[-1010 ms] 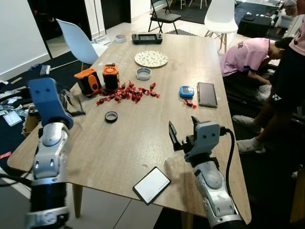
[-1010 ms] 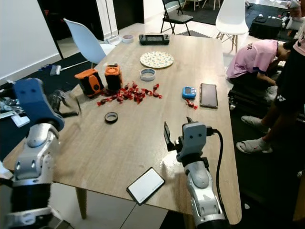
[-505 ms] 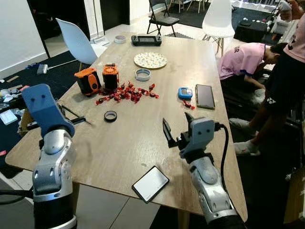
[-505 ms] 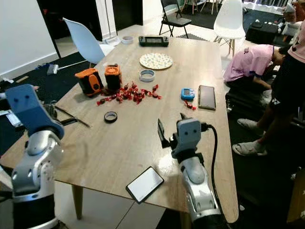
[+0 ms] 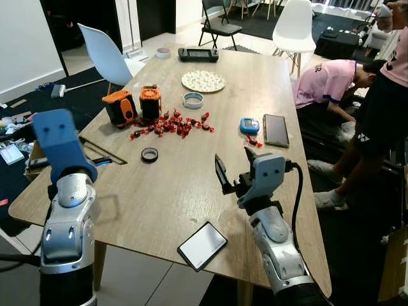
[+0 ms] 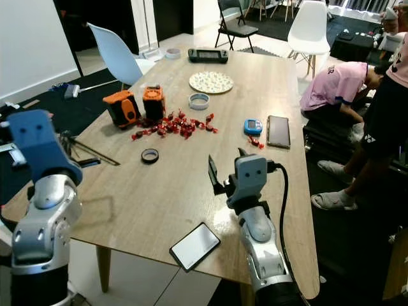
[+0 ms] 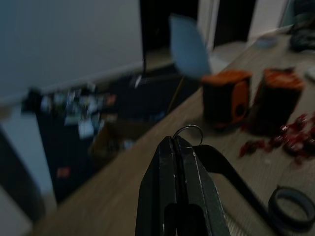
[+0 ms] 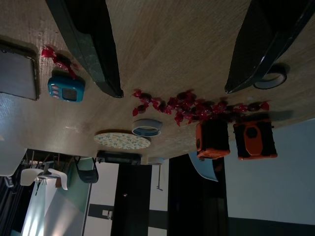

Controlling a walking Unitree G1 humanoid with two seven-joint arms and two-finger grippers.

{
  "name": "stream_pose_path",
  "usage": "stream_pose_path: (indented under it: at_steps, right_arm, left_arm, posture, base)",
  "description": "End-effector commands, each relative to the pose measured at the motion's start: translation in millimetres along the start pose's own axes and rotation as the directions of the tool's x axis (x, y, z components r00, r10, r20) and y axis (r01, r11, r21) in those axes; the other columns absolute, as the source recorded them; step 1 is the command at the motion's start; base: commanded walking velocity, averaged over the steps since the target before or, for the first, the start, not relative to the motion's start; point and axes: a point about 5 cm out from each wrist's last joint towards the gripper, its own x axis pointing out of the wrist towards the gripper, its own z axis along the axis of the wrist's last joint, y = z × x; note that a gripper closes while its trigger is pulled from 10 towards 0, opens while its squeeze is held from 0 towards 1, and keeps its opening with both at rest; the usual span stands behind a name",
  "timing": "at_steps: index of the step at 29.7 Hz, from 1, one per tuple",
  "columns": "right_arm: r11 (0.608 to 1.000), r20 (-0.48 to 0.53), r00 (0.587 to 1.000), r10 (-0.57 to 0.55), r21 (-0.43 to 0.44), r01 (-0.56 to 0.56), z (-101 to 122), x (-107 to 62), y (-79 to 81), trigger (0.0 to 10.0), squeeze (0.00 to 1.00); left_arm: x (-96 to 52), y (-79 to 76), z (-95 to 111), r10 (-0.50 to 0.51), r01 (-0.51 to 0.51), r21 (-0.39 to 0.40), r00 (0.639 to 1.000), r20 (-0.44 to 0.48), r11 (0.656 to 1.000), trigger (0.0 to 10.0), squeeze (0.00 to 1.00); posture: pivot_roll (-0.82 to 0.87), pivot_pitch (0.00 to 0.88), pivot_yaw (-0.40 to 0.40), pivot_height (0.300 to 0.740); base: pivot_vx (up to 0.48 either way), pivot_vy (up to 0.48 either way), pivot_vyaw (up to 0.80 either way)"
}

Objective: Hang keys on a hook

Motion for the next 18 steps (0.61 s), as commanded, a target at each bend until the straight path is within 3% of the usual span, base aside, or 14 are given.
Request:
stream_pose_path:
  at_steps: [1, 5, 18]
  right_arm:
    - [1.0, -0.01, 1.0, -0.007, 0.017, 0.007, -3.8, -2.0, -1.6, 10.0, 0.0]
    - [0.996, -0.027, 0.999, -0.031, 0.081, 0.033, -7.0, -3.4, -3.8, 10.0, 0.0]
    - [0.995, -0.039, 0.999, -0.035, 0.095, 0.039, -11.4, -5.0, -3.5, 10.0, 0.0]
  left_arm:
    - [-1.2, 0.1, -2.6, -0.025, 0.023, 0.05, 0.999, 0.025, 0.998, 10.0, 0.0]
    - [-4.1, -4.2, -2.9, -0.093, 0.088, 0.077, 0.994, 0.06, 0.993, 10.0, 0.0]
    - [-10.0, -11.8, -12.0, -0.165, 0.156, 0.111, 0.983, 0.081, 0.982, 10.0, 0.0]
  posture:
    - [0.18, 0.131, -0.045, 0.74]
    - [0.18, 0.124, -0.045, 0.74]
    - [0.18, 0.108, -0.04, 0.74]
  base:
    - [0.0, 0.0, 0.0]
    - [0.0, 0.0, 0.0]
    - [0.0, 0.0, 0.0]
